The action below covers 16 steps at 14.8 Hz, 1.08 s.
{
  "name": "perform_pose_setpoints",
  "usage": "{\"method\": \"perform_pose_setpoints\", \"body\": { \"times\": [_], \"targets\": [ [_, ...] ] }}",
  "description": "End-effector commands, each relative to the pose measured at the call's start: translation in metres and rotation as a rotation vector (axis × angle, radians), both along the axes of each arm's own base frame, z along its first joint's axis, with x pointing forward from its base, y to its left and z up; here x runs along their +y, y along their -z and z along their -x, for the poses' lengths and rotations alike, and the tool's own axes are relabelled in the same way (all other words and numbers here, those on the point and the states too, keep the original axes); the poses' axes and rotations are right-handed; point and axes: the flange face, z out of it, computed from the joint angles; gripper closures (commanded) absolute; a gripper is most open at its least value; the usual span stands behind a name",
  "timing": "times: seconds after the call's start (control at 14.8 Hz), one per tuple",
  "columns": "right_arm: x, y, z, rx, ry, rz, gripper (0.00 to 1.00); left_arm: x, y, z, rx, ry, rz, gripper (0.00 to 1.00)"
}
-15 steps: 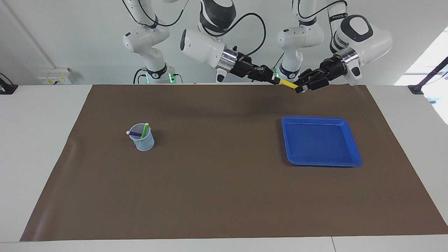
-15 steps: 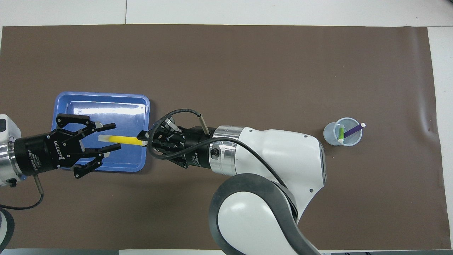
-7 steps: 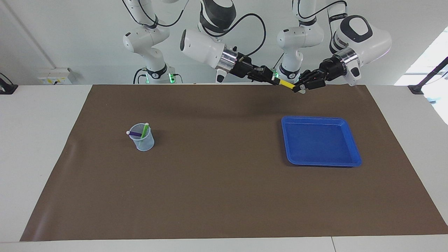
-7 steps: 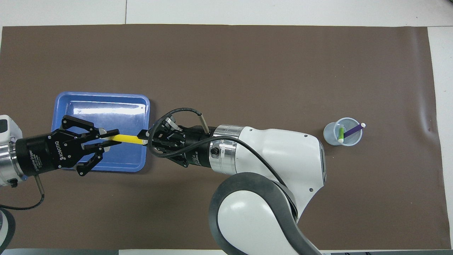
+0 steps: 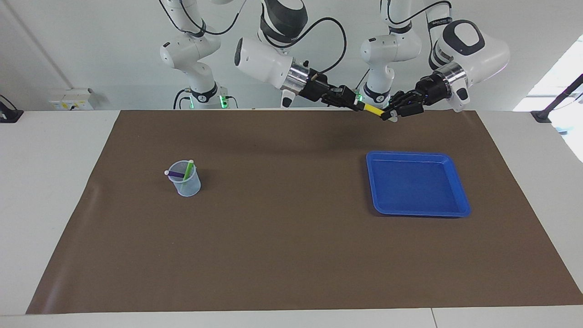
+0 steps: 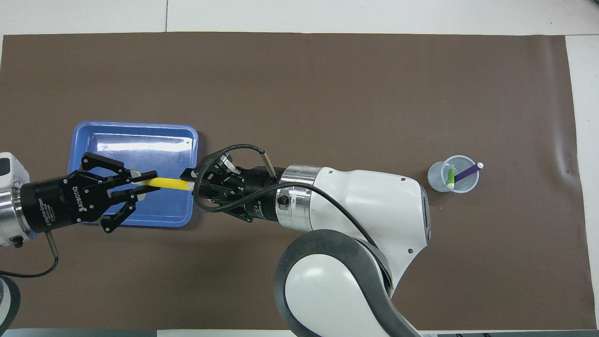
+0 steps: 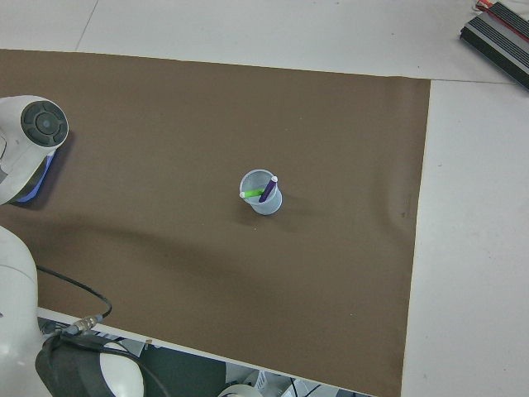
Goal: Right arm passes pens to left for tray arrangement
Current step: 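Close the left gripper on the yellow marker held by the right gripper, then place the yellow marker in the tray with the left gripper while the right gripper withdraws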
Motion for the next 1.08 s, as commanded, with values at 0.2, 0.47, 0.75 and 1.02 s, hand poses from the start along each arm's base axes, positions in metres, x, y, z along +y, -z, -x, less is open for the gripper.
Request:
{"method": "perform_pose_setpoints", "body": {
  "times": [0.2, 0.47, 0.75, 1.02],
  "targets": [
    [-0.027, -0.012, -0.016, -0.061, 0.027, 0.066, 0.00, 0.003, -0.007, -0.001, 0.005, -0.033, -0.002, 1.00],
    [-0.068, -0.021, -0.024, -0.118, 0.053, 0.134, 0.00, -0.001, -0.003, -0.022, 0.000, 0.070, -0.159, 1.00],
    [-0.109, -0.017, -0.029, -0.171, 0.067, 0.244, 0.00, -0.018, -0.004, -0.055, -0.005, 0.231, -0.314, 1.00],
    [-0.157, 0.001, -0.042, -0.244, 0.026, 0.458, 0.00, -0.017, 0.018, -0.095, 0.030, 0.472, -0.474, 1.00]
  ]
}}
